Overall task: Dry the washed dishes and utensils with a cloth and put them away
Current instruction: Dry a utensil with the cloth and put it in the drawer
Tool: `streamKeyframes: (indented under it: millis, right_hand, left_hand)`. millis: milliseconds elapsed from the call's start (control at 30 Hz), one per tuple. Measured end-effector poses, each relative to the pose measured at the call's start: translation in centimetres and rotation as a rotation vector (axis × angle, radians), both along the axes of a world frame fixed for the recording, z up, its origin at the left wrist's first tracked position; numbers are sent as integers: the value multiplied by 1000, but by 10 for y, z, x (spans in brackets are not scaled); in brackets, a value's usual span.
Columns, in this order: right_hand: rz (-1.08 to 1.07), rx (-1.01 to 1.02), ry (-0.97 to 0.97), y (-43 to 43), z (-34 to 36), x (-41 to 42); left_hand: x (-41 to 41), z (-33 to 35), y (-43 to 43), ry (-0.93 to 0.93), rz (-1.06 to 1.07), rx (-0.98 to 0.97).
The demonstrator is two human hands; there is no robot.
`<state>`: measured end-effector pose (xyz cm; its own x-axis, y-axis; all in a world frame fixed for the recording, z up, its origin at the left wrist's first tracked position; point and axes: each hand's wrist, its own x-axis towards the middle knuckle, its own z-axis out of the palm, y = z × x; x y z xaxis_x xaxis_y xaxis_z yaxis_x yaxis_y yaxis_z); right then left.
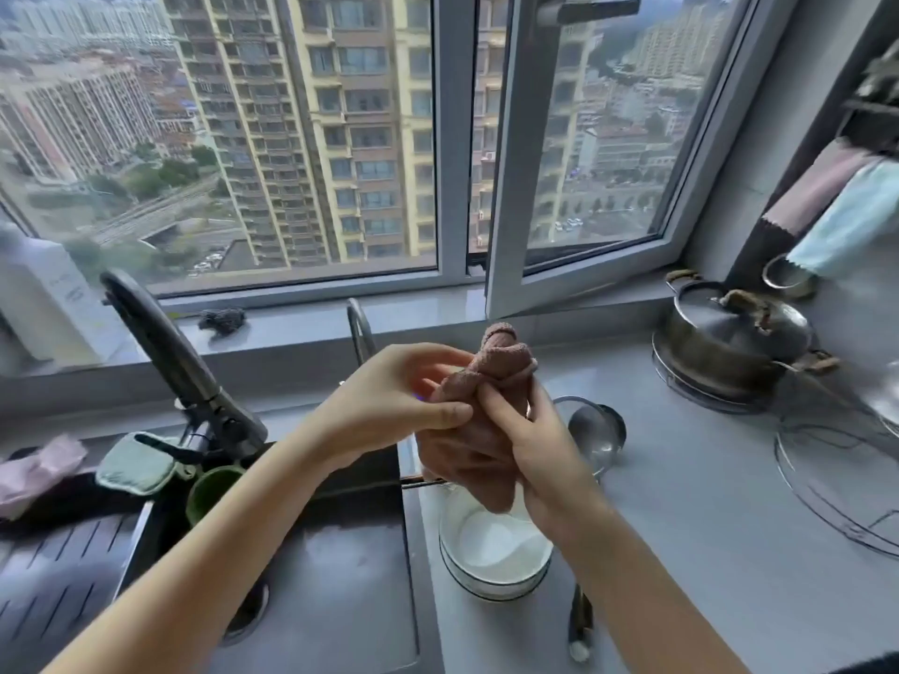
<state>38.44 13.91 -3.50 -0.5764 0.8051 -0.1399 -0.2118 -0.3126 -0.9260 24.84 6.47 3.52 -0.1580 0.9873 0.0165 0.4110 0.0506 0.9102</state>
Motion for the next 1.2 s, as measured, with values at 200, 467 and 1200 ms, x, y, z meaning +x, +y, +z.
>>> streamKeyframes:
  millis: [200, 467, 1200]
  right_hand:
    - [-155, 372, -566, 33, -18, 87]
    - [20, 945, -1223, 71, -12, 128]
    - [-87, 1196, -1011, 110, -27, 126]
  left_hand:
    - [47, -61, 47, -69, 13, -243]
    - [56, -111, 100, -823, 542, -534]
    - [36, -117, 138, -901, 751, -551]
